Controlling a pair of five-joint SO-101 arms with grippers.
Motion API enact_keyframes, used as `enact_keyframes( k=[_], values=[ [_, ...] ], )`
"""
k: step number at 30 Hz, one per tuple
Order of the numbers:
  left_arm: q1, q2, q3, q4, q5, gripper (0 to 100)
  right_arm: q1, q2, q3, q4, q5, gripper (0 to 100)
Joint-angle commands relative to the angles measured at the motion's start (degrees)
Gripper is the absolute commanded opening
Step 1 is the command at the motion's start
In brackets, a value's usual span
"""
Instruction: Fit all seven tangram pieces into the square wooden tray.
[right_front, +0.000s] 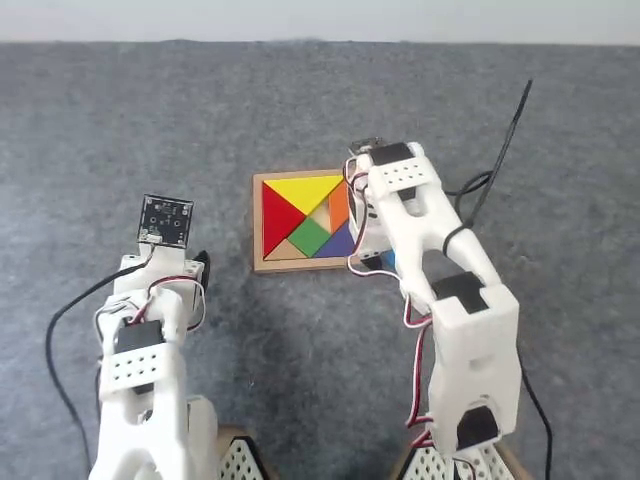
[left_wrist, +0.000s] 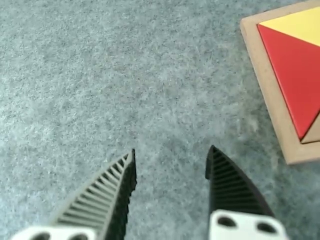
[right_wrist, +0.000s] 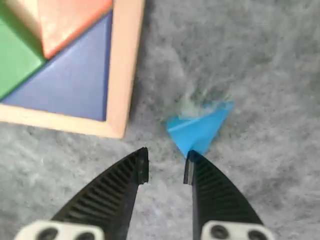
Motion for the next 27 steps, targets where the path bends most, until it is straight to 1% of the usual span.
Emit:
enact_keyframes(
  k=[1,4,10,16,22,24,27],
  values=[
    [0.2,-1.8,-0.7,-1.1,-0.6,21,0.7,3.8,-5.5,0.8,-2.4,18.4],
    [0.2,-1.8,-0.7,-1.1,-0.6,21,0.8,5.8,-7.4,1.4,-1.8,23.0],
    [0.2,-1.8,-0.7,-1.1,-0.6,21,1.4,3.2,-9.9,6.0,-1.8,23.0],
    [0.2,-1.8,-0.7,-1.0,-0.6,21,1.5,2.1,-9.9,4.7,-2.5,23.0],
    [0.2,-1.9,-0.7,-1.0,-0.6,21,2.2,4.4,-9.9,-0.7,-14.1,23.0],
    [0.2,-1.9,-0.7,-1.0,-0.6,21,2.9,4.9,-9.9,-1.9,-15.8,22.9],
    [0.2,-1.9,-0.7,-1.0,-0.6,21,3.7,5.8,-10.0,-3.1,-16.1,22.9]
  ],
)
